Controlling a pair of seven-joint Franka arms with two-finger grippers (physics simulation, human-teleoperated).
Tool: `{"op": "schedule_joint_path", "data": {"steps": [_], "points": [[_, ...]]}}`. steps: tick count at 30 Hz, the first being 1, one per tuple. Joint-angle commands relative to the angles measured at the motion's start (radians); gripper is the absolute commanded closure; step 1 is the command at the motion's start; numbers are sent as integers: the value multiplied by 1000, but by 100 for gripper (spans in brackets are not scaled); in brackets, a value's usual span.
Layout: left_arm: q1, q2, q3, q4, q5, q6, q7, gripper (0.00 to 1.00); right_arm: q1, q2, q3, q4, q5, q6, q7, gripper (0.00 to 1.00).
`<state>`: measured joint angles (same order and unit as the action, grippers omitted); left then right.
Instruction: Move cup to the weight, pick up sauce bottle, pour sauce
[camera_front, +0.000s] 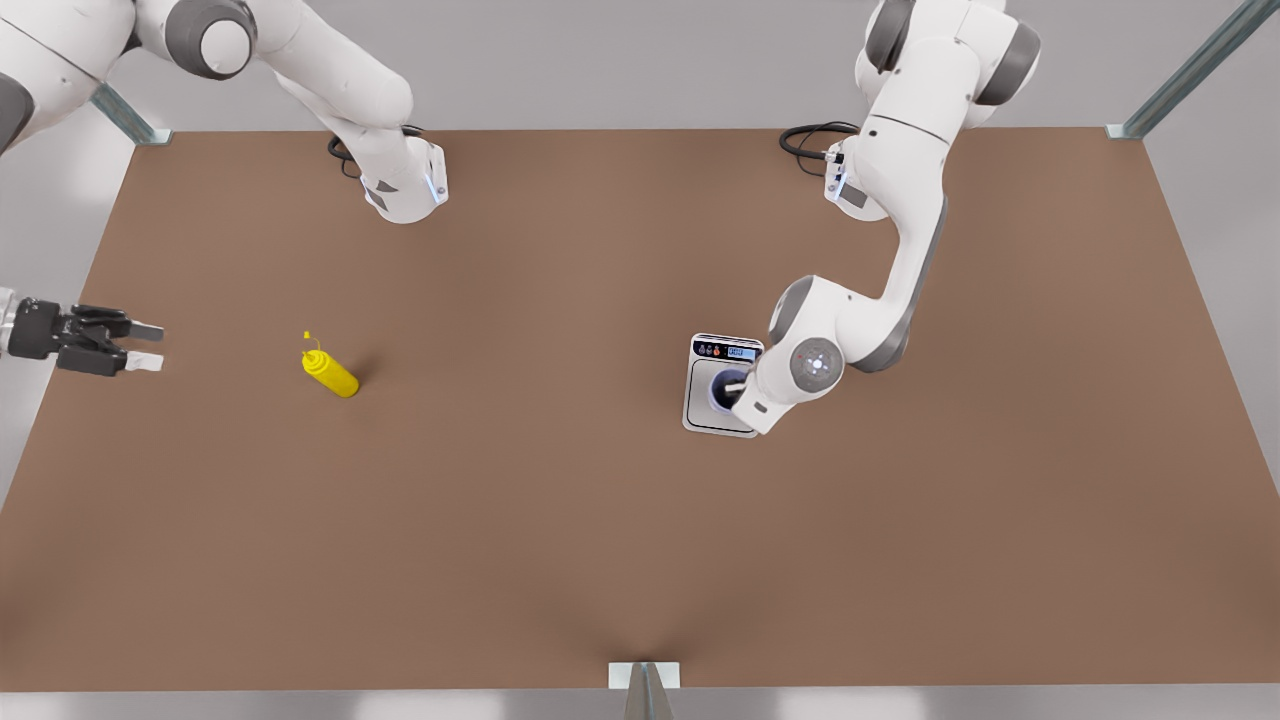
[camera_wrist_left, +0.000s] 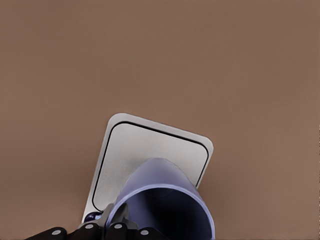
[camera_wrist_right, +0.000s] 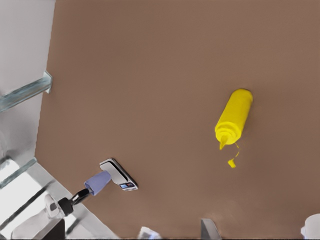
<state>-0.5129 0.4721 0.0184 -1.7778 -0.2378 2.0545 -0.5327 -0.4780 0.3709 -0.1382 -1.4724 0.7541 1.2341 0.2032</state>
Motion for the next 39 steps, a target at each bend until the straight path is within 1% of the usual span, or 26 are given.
{"op": "schedule_joint_path", "data": {"steps": [1,2,3,4,5,6,8,9,10,11,13,17,18,20,23,24,25,28,29,30,31,32,33,34,36,39], "points": [[-1,0,0,0,-78,1,2,79,-10,12,0,1,24,-10,15,0],[-6,10,0,0,-77,3,10,65,-28,43,0,7,93,-30,195,0],[-7,17,1,1,-77,6,14,61,-47,46,5,4,148,-31,407,0],[-7,17,0,0,-75,9,16,57,-70,65,6,6,171,-31,539,0],[-7,16,2,0,-72,9,19,48,-96,105,5,6,214,-45,547,0],[-6,16,0,0,-71,9,20,41,-99,111,5,-14,208,-64,553,0],[-7,16,2,0,-69,10,20,39,-99,125,6,-45,206,-65,555,0],[-7,16,0,1,-69,10,20,37,-88,129,17,-65,203,-65,553,0],[-7,14,2,1,-69,10,20,29,-88,149,45,-106,203,-64,541,0],[-7,14,2,1,-67,10,20,0,-90,180,46,-117,209,-58,539,0],[-7,14,2,3,-67,24,20,0,-99,207,52,-192,202,-1,499,0],[-6,14,2,18,-66,19,20,0,-131,236,52,-215,110,-2,476,0],[-7,13,2,20,-67,18,20,0,-142,244,52,-239,93,-4,414,0],[-6,6,5,24,-63,10,22,0,-203,256,64,-361,68,28,361,0],[10,2,12,41,-58,4,30,0,-225,289,92,-397,38,94,285,0],[27,2,12,58,-55,-7,42,0,-231,333,95,-399,45,99,282,0],[39,-6,17,107,-14,-78,46,0,-231,335,109,-399,47,113,282,0],[108,-15,18,377,156,-471,175,0,-237,336,124,-404,50,188,283,0],[120,-32,18,405,175,-527,319,0,-237,336,124,-407,74,206,283,0],[162,-58,32,429,198,-611,422,0,-237,336,146,-417,76,229,282,0],[162,-96,80,429,218,-660,459,0,-237,345,160,-430,76,232,282,0],[183,-139,100,428,218,-683,470,0,-237,347,160,-433,77,234,282,0],[217,-231,94,353,230,-669,470,0,-237,348,160,-433,77,246,280,0],[226,-267,91,311,239,-645,471,0,-237,358,169,-436,76,252,278,0],[255,-277,66,296,238,-628,471,0,-237,367,172,-436,76,263,278,0],[289,-291,63,299,227,-629,473,0,-237,373,173,-436,76,288,242,0]]}}
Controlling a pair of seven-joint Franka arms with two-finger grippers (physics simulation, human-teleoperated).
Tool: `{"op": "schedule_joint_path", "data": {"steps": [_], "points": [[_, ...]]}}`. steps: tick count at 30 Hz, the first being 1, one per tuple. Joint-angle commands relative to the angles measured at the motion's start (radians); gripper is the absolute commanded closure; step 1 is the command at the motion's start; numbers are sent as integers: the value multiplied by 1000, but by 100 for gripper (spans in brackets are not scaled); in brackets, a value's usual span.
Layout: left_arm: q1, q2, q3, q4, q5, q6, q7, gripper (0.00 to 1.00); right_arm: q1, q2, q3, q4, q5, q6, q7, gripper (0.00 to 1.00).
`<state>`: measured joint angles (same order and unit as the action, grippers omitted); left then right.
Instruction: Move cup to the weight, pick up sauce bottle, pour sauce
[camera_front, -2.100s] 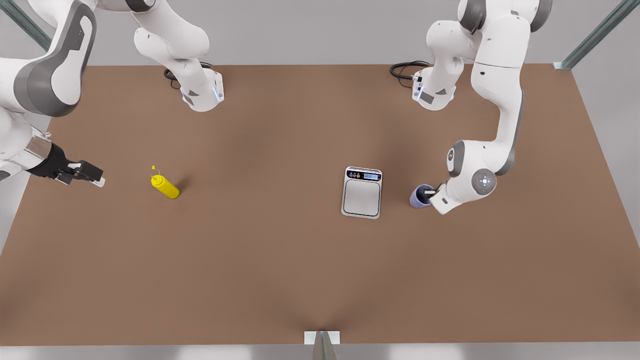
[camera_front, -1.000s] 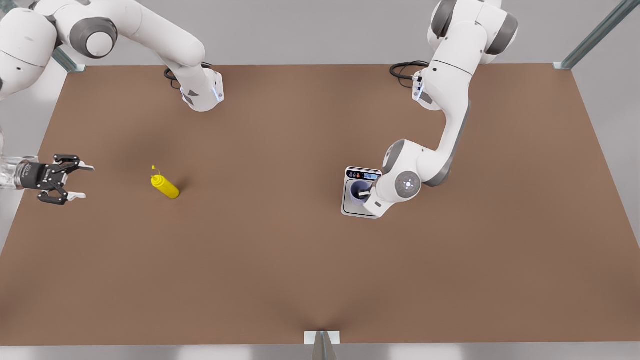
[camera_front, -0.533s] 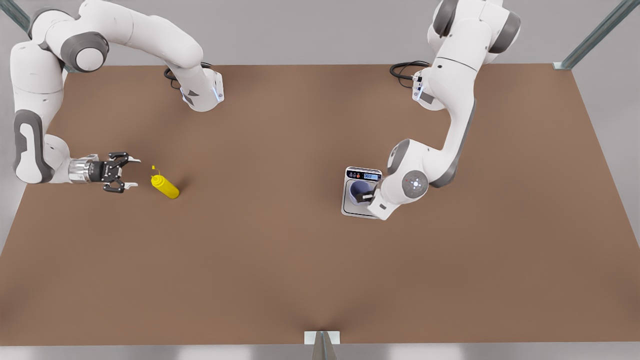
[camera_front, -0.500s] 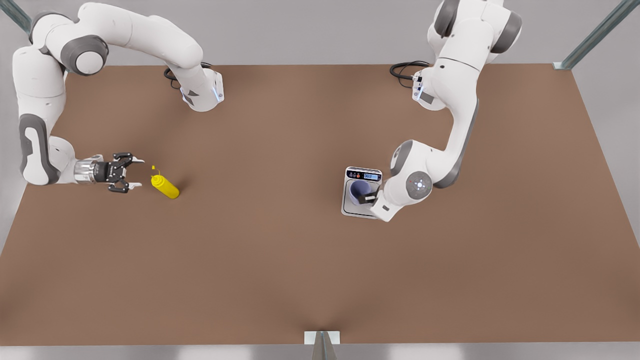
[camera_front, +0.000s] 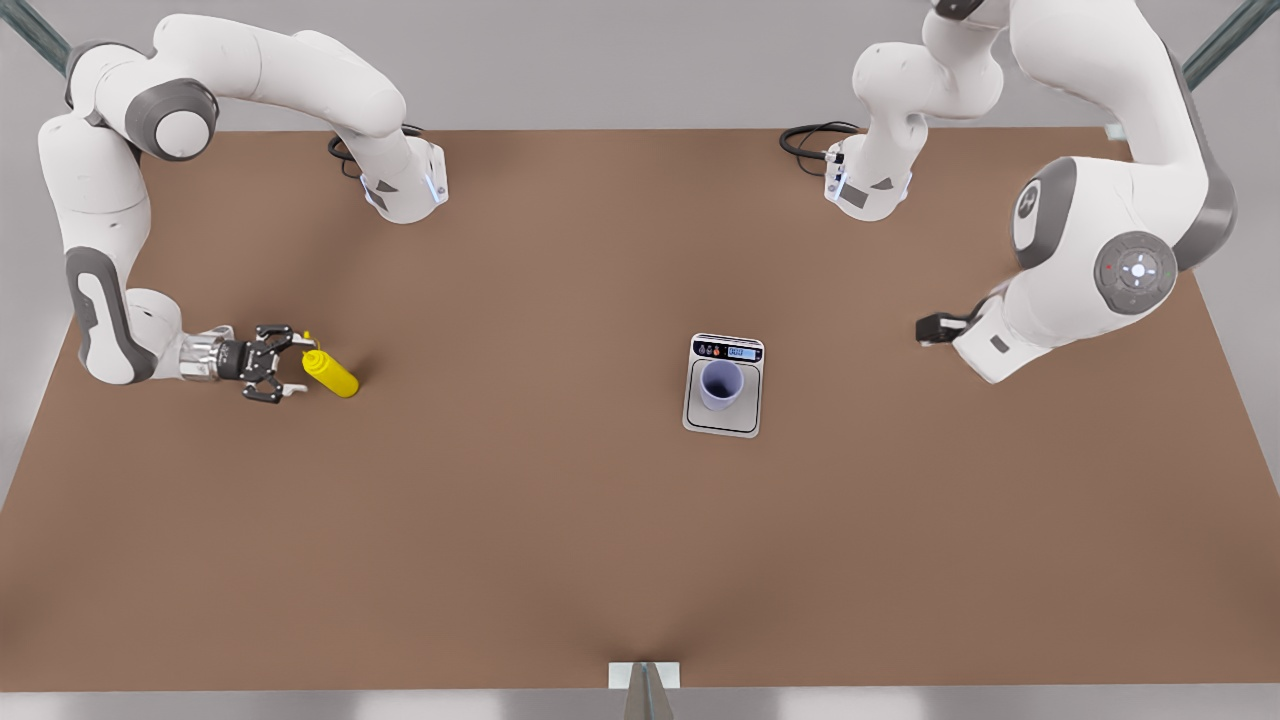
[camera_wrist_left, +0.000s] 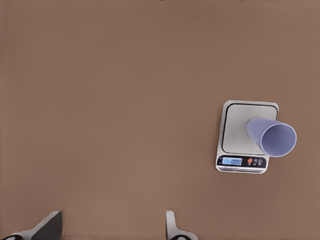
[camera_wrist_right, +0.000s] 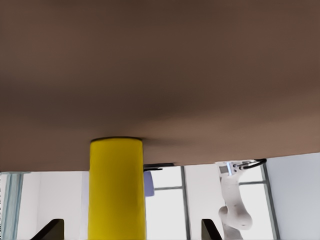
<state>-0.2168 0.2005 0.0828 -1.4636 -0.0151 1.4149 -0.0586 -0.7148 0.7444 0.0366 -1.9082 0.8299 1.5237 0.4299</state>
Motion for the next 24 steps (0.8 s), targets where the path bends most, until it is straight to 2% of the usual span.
{"op": "schedule_joint_path", "data": {"steps": [1,6,24], "points": [[-9,2,0,2,7,-2,0,0,0,0,3,0,0,1,-2,0],[-9,-13,11,3,17,-62,2,0,-2,12,31,-3,0,30,-5,0],[-9,4,8,9,18,-47,23,0,-17,16,132,-18,2,64,-5,0]]}}
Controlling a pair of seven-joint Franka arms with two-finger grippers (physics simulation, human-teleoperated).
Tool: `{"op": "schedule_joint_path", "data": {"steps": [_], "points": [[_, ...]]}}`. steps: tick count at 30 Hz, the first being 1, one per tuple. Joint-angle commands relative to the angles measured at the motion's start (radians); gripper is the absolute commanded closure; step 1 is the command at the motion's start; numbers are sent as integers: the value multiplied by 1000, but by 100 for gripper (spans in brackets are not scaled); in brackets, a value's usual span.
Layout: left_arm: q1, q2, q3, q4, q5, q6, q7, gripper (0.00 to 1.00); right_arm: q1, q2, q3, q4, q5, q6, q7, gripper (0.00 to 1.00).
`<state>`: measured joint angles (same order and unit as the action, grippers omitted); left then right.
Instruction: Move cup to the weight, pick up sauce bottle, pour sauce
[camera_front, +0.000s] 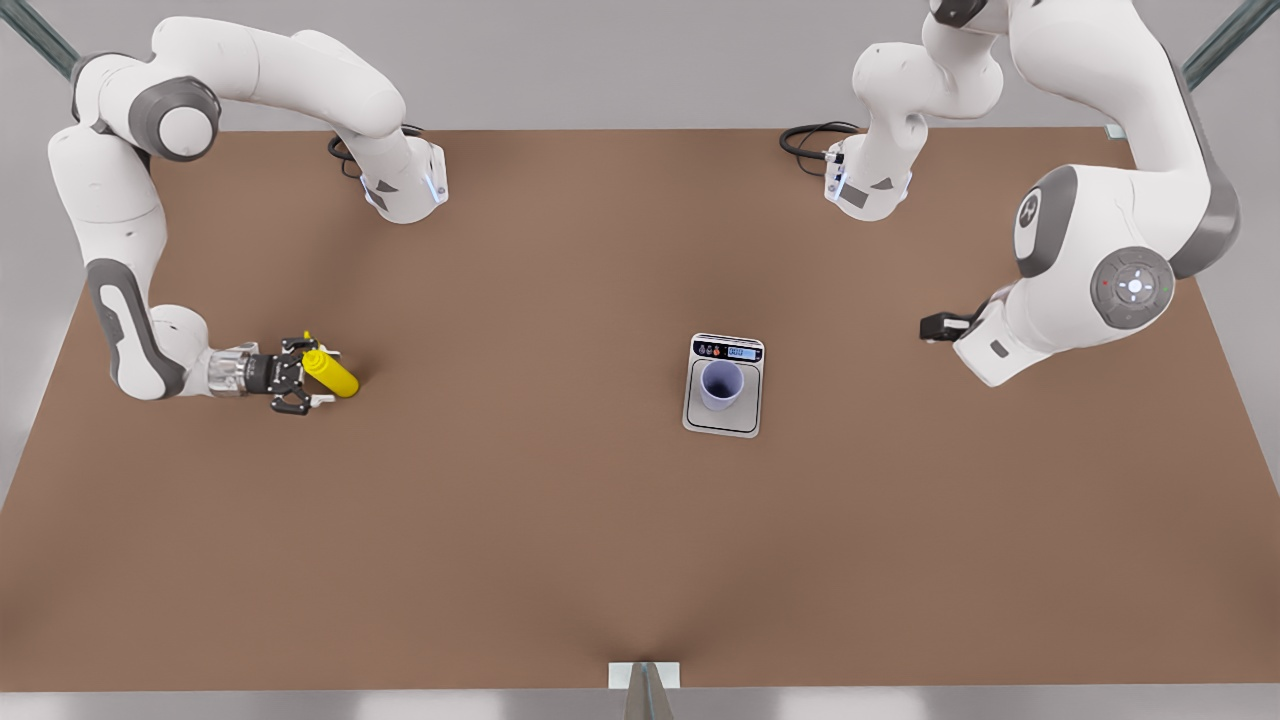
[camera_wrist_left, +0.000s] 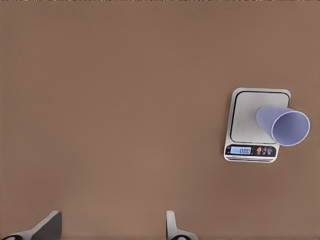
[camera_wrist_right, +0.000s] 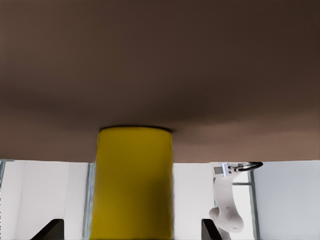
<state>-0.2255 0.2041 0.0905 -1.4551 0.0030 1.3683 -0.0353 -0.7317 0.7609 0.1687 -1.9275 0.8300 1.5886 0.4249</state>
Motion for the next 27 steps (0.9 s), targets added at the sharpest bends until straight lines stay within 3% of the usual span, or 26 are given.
{"op": "schedule_joint_path", "data": {"steps": [1,2,4,11,13,20,22,27], "points": [[0,1,0,1,0,0,0,0,0,0,0,-2,0,-1,0,0],[0,1,0,1,0,0,0,0,-2,0,2,-8,0,-1,0,0],[0,1,0,-1,0,0,0,0,0,1,15,-10,1,2,-18,29],[0,1,0,1,11,2,0,0,-2,-2,28,-19,0,17,-64,59],[0,6,0,1,11,8,0,0,-5,-5,28,-18,0,16,-63,64],[0,9,0,1,9,9,0,0,-3,-22,37,-2,44,1,-23,63],[0,9,0,1,11,15,0,0,17,-81,78,31,81,11,138,63],[0,6,-2,16,12,11,0,0,170,-175,78,102,189,47,377,63]]}}
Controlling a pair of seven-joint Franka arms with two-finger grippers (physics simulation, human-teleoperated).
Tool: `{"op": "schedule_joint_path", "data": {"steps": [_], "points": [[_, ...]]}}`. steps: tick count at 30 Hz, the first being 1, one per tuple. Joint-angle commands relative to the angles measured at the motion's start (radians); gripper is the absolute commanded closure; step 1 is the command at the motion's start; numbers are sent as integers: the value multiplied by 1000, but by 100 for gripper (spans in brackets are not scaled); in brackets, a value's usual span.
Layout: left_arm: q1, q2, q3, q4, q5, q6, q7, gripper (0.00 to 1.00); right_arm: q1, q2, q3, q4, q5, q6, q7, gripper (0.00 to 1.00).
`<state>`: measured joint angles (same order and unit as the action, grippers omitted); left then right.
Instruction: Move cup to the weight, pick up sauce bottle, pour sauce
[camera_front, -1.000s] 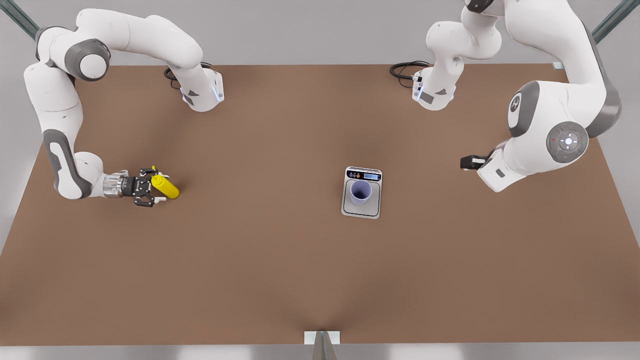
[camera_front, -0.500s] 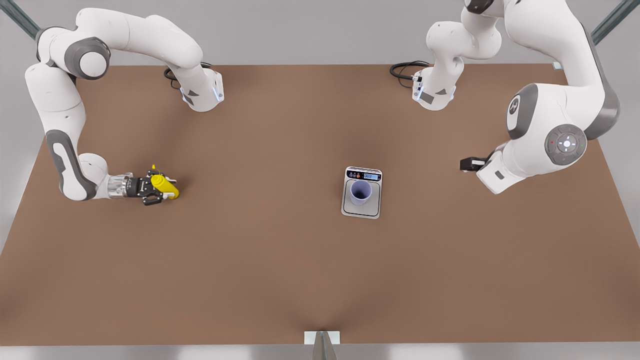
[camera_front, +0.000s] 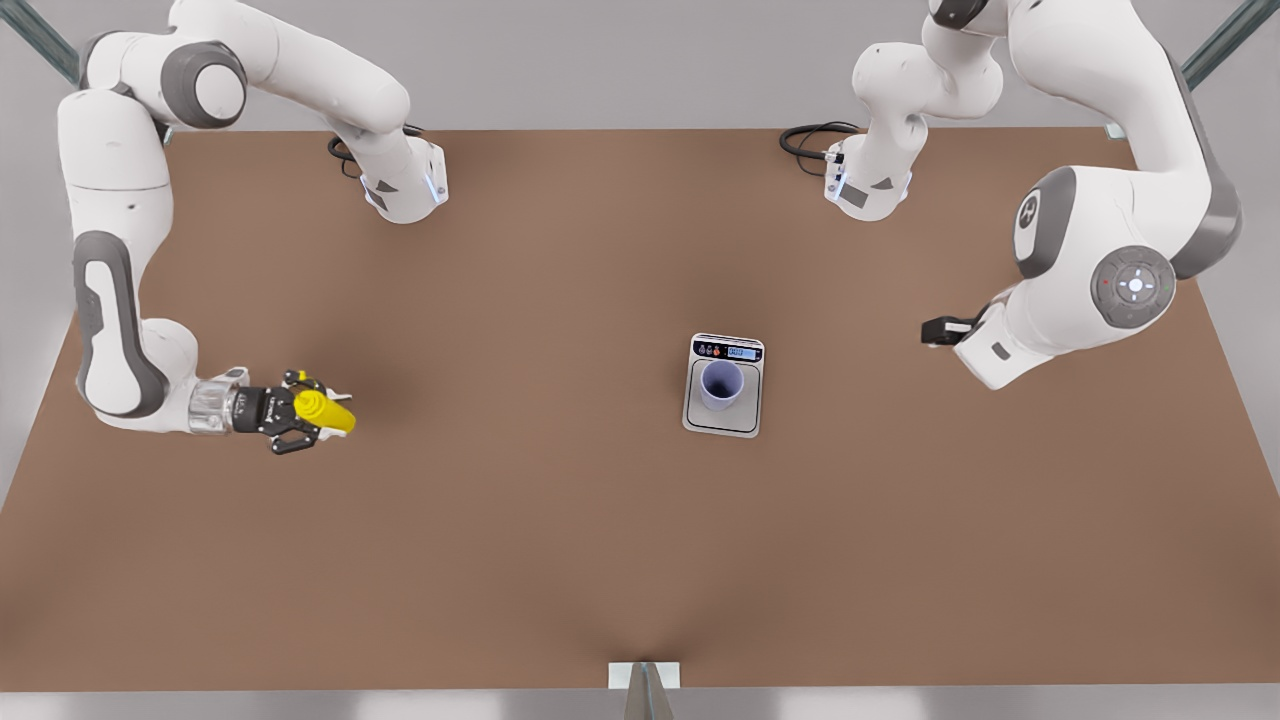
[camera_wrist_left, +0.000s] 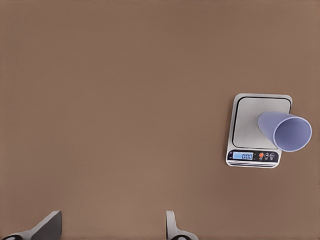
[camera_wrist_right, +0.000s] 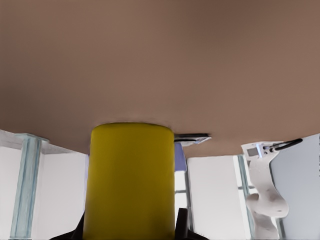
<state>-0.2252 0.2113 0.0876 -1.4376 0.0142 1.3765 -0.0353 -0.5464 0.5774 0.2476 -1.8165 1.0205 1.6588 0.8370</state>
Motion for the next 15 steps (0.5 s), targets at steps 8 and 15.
{"op": "schedule_joint_path", "data": {"steps": [8,15], "points": [[0,-6,-2,5,4,-4,-3,0,247,-34,36,186,-16,174,389,63],[0,-9,-2,3,1,-8,-6,0,502,-2,38,364,-203,349,718,63]]}}
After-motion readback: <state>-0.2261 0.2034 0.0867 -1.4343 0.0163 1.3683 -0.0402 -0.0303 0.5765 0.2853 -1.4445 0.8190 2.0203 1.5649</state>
